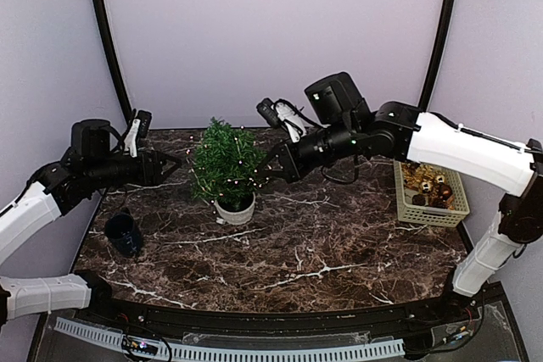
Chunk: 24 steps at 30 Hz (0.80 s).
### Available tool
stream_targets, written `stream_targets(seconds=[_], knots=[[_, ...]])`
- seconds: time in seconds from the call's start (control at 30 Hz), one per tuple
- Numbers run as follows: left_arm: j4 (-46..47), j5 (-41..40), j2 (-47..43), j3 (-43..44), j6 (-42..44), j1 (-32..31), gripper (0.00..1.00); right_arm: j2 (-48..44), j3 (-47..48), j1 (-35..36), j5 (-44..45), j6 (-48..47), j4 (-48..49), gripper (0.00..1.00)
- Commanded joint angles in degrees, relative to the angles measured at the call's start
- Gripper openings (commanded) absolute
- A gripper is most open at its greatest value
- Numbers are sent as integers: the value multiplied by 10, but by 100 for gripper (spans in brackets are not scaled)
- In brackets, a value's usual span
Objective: Decorate the small christmas tree
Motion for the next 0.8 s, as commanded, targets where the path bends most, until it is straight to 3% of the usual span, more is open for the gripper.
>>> stream_targets(seconds=[0.0, 0.37, 0.53, 0.77], knots=[[16, 84, -27, 36, 95, -25, 61, 29, 44, 6, -23, -19, 33, 0], [165, 151, 65, 65, 81, -163, 58, 68, 76, 6, -65, -19, 63, 0], [181, 167, 116, 78, 95, -171, 43, 72, 79, 5, -68, -20, 62, 0], [199, 163, 152, 82, 108, -171, 34, 72, 82, 6, -72, -21, 61, 0]])
